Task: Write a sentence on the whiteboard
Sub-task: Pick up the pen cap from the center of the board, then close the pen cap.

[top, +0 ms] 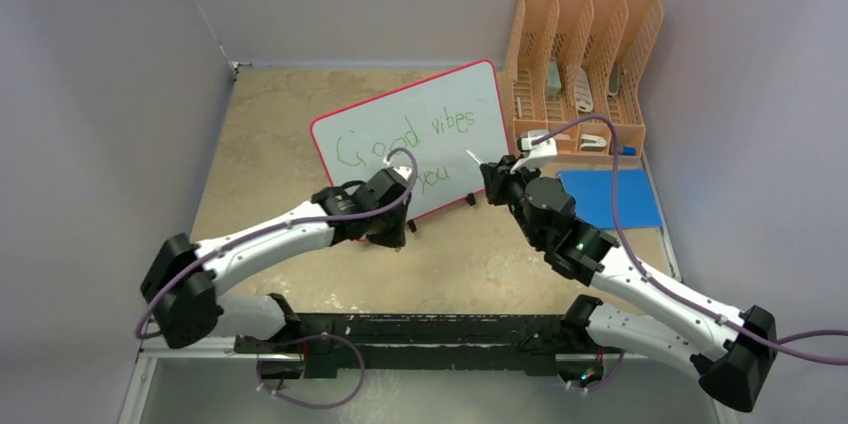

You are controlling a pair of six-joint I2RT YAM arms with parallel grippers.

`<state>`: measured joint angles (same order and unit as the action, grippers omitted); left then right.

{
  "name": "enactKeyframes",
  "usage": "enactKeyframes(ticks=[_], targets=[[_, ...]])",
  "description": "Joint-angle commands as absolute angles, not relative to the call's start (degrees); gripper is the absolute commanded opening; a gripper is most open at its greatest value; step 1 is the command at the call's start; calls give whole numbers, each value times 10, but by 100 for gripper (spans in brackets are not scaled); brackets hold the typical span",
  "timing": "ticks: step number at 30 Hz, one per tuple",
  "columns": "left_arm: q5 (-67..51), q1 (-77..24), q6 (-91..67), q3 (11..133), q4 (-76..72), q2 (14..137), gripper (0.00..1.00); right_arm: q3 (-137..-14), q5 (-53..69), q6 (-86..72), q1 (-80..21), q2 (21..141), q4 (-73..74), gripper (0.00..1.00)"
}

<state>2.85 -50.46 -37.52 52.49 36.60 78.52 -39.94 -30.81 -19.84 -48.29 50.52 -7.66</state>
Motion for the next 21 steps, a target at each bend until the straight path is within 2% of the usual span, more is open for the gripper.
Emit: enactKeyframes(ticks=[1, 9, 21], targets=[[67, -494, -410, 593, 369, 690, 0, -394, -278, -189, -481, 474, -140, 0], [88, -443, -463, 622, 301, 592, 0, -379, -193, -207, -481, 438, -222, 0], [40, -348, -616, 623, 186, 574, 0, -326, -105, -230, -482, 402, -366, 0]])
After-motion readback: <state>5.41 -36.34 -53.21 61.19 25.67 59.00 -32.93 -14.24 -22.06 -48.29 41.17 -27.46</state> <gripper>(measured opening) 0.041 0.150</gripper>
